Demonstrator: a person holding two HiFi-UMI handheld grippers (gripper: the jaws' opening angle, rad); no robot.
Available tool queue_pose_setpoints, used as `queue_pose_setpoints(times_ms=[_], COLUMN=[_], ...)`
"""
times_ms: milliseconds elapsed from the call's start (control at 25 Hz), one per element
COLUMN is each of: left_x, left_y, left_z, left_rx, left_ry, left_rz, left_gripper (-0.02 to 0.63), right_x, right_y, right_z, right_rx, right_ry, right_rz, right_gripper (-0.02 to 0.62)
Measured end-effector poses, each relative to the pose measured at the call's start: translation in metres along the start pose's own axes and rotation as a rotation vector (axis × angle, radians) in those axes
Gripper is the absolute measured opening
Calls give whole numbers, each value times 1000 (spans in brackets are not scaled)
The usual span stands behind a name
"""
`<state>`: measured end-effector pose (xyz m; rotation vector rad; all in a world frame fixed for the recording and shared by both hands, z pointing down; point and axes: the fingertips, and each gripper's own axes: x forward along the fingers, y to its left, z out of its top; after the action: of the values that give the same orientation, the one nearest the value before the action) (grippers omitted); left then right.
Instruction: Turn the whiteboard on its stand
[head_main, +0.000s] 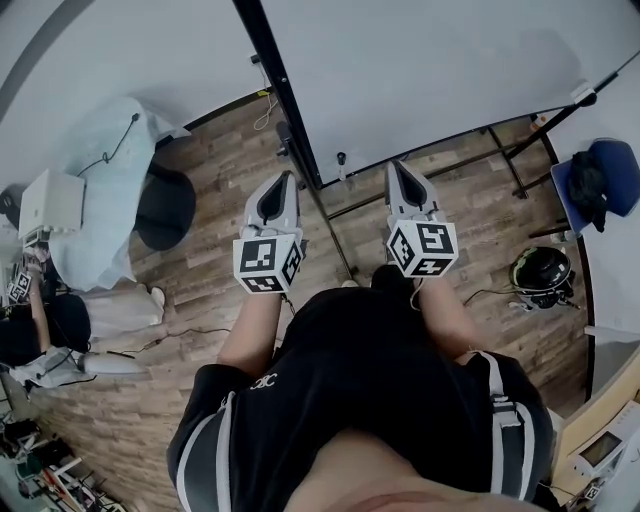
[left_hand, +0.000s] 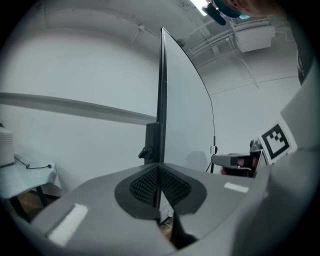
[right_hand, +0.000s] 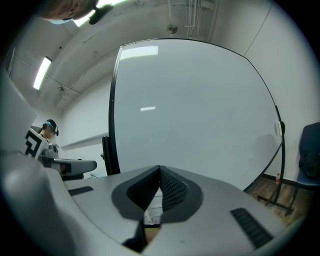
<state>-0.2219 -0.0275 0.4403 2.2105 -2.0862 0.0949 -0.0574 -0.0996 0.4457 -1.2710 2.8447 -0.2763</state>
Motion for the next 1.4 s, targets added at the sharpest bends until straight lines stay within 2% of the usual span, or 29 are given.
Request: queue_pose_setpoints(times_ms=[280,600,1000,1400], left_x=[15,33,38,32], left_y=[-45,-81,-99,-101], left_z=[28,9,2,2], left_rx=[33,56,51,49], left_ry=[-60,-28,-2,-7], left_rz=[-57,-96,-130,-139], left_gripper=[8,9,8,8], right_x=[-20,-40,-54,-55], right_y=[-10,-19,-31,-27], right_z=[16,3,5,5], right_rx=[-28,-71,-70,-74], right_ry=[-70,-33,-42,-37], right_rz=[-87,-96,-127,-109], right_gripper=[6,6,6,6])
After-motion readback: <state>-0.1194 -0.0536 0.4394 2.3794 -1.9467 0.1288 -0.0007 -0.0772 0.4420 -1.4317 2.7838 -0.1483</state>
